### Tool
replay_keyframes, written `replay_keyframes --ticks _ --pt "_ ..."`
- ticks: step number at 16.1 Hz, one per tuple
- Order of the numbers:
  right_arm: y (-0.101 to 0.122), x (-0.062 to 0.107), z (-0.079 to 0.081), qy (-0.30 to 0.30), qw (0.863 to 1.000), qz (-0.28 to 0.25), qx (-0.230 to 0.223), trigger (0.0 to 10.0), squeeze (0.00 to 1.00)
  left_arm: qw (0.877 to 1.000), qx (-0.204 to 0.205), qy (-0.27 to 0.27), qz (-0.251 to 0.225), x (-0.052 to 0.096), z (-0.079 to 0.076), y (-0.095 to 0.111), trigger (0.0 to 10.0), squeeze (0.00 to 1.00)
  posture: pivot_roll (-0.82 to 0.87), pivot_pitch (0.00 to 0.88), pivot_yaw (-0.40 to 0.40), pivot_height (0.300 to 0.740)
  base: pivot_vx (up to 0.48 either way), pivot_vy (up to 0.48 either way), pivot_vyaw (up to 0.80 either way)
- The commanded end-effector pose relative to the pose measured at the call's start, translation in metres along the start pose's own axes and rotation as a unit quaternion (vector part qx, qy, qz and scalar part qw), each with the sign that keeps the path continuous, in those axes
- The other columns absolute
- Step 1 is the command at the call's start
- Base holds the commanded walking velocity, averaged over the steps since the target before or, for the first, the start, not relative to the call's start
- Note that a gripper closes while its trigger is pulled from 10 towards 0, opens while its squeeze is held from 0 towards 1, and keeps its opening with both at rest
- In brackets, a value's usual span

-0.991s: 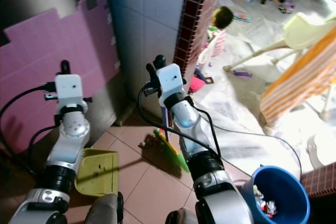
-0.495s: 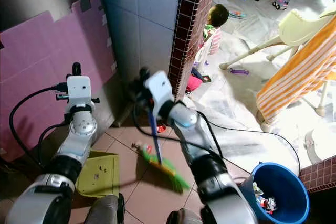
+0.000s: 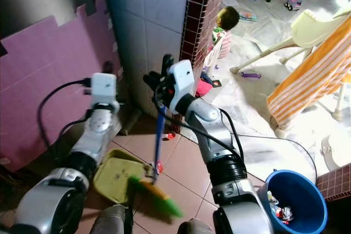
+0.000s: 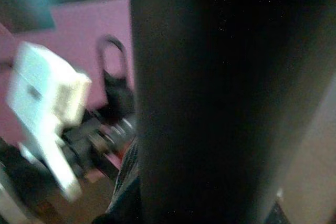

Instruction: Sweep floor

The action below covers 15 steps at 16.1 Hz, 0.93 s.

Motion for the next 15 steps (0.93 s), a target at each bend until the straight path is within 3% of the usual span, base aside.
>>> replay_keyframes --ticks 1,3,5,7,11,12,15 --pt "0.027 -0.004 0.005 0.014 0.999 -0.043 -0.015 10.0 0.00 0.995 0.076 0.001 0.056 0.010 -0.015 -0.018 10.0 0.00 -0.06 0.029 -0.049 0.740 0.000 0.000 0.00" --pt "0.066 -0.006 -0.003 0.013 0.996 -0.086 -0.033 10.0 0.00 0.993 0.090 -0.029 0.064 0.012 -0.027 -0.020 10.0 0.00 -0.07 0.026 -0.044 0.740 0.000 0.000 0.00" --pt "0.086 -0.006 -0.011 -0.003 0.993 -0.117 -0.025 10.0 0.00 0.992 0.095 -0.044 0.071 0.013 -0.034 -0.021 10.0 0.00 -0.07 0.023 -0.043 0.740 0.000 0.000 0.00" --pt "0.106 -0.002 -0.024 -0.070 0.983 -0.162 0.053 10.0 0.00 0.989 0.115 -0.052 0.075 0.011 -0.038 -0.017 10.0 0.00 -0.06 0.020 -0.044 0.740 0.000 0.000 0.00" --pt "0.092 0.005 -0.041 -0.152 0.970 -0.144 0.120 10.0 0.00 0.991 0.126 -0.024 0.038 0.009 -0.038 -0.005 10.0 0.00 -0.06 0.018 -0.047 0.740 0.000 0.000 0.00" --pt "0.076 0.007 -0.044 -0.170 0.966 -0.119 0.151 10.0 0.00 0.989 0.139 0.004 0.052 0.007 -0.033 -0.006 10.0 0.00 -0.06 0.016 -0.048 0.740 0.000 0.000 0.00" --pt "0.059 0.010 -0.048 -0.194 0.961 -0.099 0.170 10.0 0.00 0.989 0.130 0.056 0.035 -0.001 -0.013 0.000 10.0 0.00 -0.07 0.012 -0.048 0.740 0.000 0.000 0.00"
Point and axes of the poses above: a point about 5 cm out from each wrist's last joint towards the gripper, its own x axis pointing back from the gripper into the wrist, its own y axis along the axis of the wrist's last joint, z = x × y, the point moved 2 cm from there along -x, pointing out of the wrist towards the gripper, and after that the axes turned 7 degrees about -x, right-handed, at the moved point
